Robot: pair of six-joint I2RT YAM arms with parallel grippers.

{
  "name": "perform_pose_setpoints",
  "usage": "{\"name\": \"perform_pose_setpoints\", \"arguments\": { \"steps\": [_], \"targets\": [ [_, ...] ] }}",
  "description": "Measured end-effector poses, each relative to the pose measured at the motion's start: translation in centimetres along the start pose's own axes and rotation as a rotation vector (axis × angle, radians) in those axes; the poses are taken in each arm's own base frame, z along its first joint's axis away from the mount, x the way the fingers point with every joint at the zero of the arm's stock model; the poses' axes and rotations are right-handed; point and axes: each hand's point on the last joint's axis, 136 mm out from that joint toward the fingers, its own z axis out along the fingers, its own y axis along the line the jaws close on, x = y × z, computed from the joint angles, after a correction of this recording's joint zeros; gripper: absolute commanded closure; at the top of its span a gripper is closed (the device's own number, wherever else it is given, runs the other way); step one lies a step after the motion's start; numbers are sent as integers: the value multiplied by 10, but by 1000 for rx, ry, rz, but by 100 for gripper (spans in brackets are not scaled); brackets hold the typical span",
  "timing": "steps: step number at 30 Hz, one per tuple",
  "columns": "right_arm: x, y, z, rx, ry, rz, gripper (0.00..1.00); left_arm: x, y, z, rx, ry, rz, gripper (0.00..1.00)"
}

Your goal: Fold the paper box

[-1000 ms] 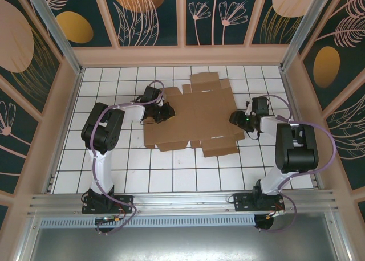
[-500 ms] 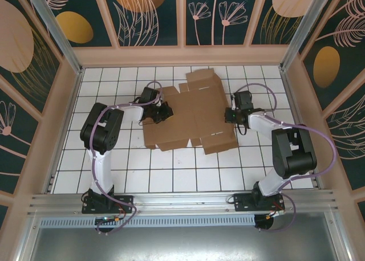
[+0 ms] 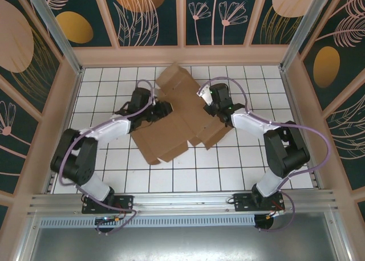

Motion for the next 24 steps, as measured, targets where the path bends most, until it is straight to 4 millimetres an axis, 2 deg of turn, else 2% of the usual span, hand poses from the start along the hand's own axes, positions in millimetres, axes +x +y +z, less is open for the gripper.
{"name": "perform_pose_setpoints", "arguments": {
  "steps": [2, 5, 6, 8, 11, 16, 20, 24],
  "targets": [
    [-10, -1, 0, 32, -44, -84, 89, -25, -22, -14, 68, -62, 29, 67],
    [-16, 9, -1, 58, -84, -208, 90, -52, -27, -23, 141, -108, 1, 54],
    [-17, 13, -1, 62, -93, -238, 90, -57, -24, -23, 151, -112, -15, 53],
    [-22, 22, -3, 70, -116, -295, 90, -64, -20, -18, 179, -109, -49, 41],
    [-31, 30, -7, 85, -162, -362, 90, -60, -18, -2, 218, -72, -108, 34],
    [-45, 34, -18, 122, -226, -427, 89, -64, -17, 22, 251, -23, -189, 33],
    [-51, 32, -24, 153, -250, -459, 89, -71, -22, 25, 263, -26, -209, 33],
    [-52, 39, -27, 160, -267, -500, 89, -81, -31, 26, 282, -37, -209, 36]
  ]
}}
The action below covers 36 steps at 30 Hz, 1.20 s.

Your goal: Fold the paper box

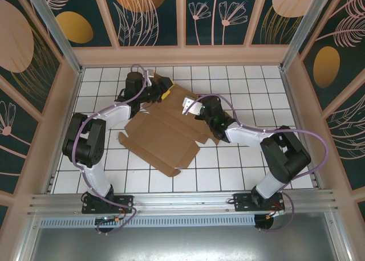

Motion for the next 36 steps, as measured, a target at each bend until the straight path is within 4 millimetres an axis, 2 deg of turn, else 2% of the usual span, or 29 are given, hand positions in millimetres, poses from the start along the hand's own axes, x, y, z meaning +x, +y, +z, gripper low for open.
{"name": "perform_pose_setpoints", "arguments": {
  "steps": [3, 9, 13, 15, 17, 18, 21, 22, 24, 27, 30, 33, 36],
  "targets": [
    [-3, 4, -2, 4, -11, -24, 89, -3, 1, 5, 1, 3, -7, 38],
    [-7, 4, -5, 16, -26, -51, 89, -1, 18, 14, -26, 15, -44, 46],
    [-11, 3, -9, 25, -40, -66, 89, 0, 24, 19, -35, 24, -69, 61],
    [-12, 3, -10, 27, -43, -77, 90, 0, 23, 21, -32, 28, -77, 76],
    [-12, 3, -10, 30, -42, -84, 90, 1, 18, 23, -24, 31, -75, 87],
    [-12, 2, -10, 36, -38, -87, 86, 1, 16, 23, -21, 31, -75, 91],
    [-12, 1, -12, 45, -37, -100, 48, 0, 12, 24, -3, 28, -91, 96],
    [-12, 0, -13, 54, -39, -109, 38, -1, 9, 24, 9, 23, -89, 98],
    [-14, 1, -17, 74, -52, -114, 29, 0, 8, 23, 30, 12, -92, 100],
    [-24, 5, -31, 79, -86, -104, 29, 2, 14, 19, 52, -17, -113, 100],
    [-49, -4, -54, 69, -163, 1, 35, 4, 23, 14, 68, -56, -152, 100],
    [-75, -25, -79, 37, -256, 203, 49, 5, 33, 8, 90, -110, -190, 100],
    [-91, -43, -101, -13, -330, 430, 75, 4, 37, -2, 118, -166, -207, 100]
  ]
}}
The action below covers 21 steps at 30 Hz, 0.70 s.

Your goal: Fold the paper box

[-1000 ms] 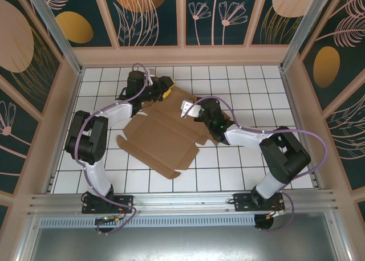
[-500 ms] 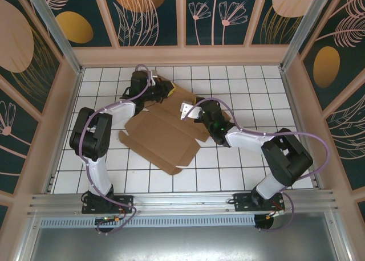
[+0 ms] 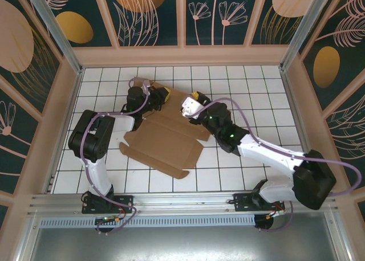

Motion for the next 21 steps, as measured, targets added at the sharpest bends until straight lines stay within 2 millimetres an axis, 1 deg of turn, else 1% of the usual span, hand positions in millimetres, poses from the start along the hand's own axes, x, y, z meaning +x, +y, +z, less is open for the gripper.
{"name": "perform_pose_setpoints", "arguments": {
  "steps": [1, 2, 3, 5, 8, 11, 12, 14, 17, 20, 21],
  "targets": [
    [-4, 3, -4, -28, -10, 73, 87, -1, -1, -3, 14, -17, -2, 100],
    [-4, 7, -7, -58, -8, 128, 97, -2, -3, -6, 28, -29, -2, 100],
    [-2, 16, -9, -102, 0, 184, 100, -3, -4, -9, 42, -44, -5, 100],
    [6, 36, -12, -183, 37, 280, 100, -4, -6, -13, 69, -67, -12, 100],
    [30, 77, -14, -303, 137, 390, 100, -7, -11, -17, 102, -93, -15, 100],
    [63, 120, -8, -382, 300, 482, 100, -10, -17, -18, 127, -111, -13, 100],
    [78, 135, -5, -404, 375, 515, 100, -11, -18, -19, 133, -114, -12, 100],
    [103, 159, -1, -428, 489, 554, 100, -12, -18, -20, 133, -127, -11, 100],
    [135, 187, 1, -442, 627, 588, 100, -13, -18, -24, 120, -144, -4, 100],
    [164, 209, -2, -453, 738, 599, 100, -14, -22, -29, 112, -162, 13, 100],
    [166, 212, 1, -449, 747, 609, 100, -14, -25, -31, 110, -166, 23, 100]
  ]
}}
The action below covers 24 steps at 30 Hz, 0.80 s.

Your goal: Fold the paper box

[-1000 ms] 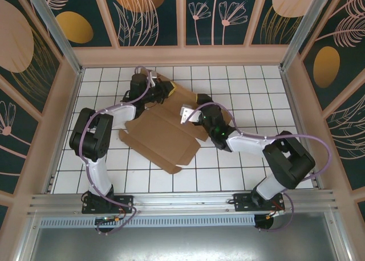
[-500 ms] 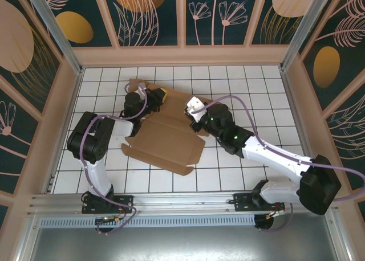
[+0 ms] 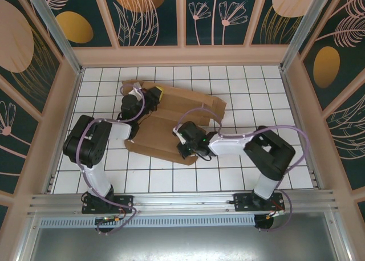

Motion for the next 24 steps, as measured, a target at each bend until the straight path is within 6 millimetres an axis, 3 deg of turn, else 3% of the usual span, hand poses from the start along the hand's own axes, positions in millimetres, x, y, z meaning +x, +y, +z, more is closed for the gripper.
{"name": "perform_pose_setpoints", "arguments": {
  "steps": [5, 10, 18, 24],
  "targets": [
    [-17, -5, 11, 43, -12, 41, 100, -2, -4, -12, -17, -30, 26, 100],
    [-20, -16, 12, 85, -18, 84, 100, -5, 4, -27, -74, -75, 44, 100],
    [-20, -60, 4, 163, -30, 205, 100, -10, -9, -47, -119, -150, 74, 100],
    [-19, -79, 0, 206, -26, 262, 100, -3, -7, -52, -171, -161, 81, 100]
  ]
}}
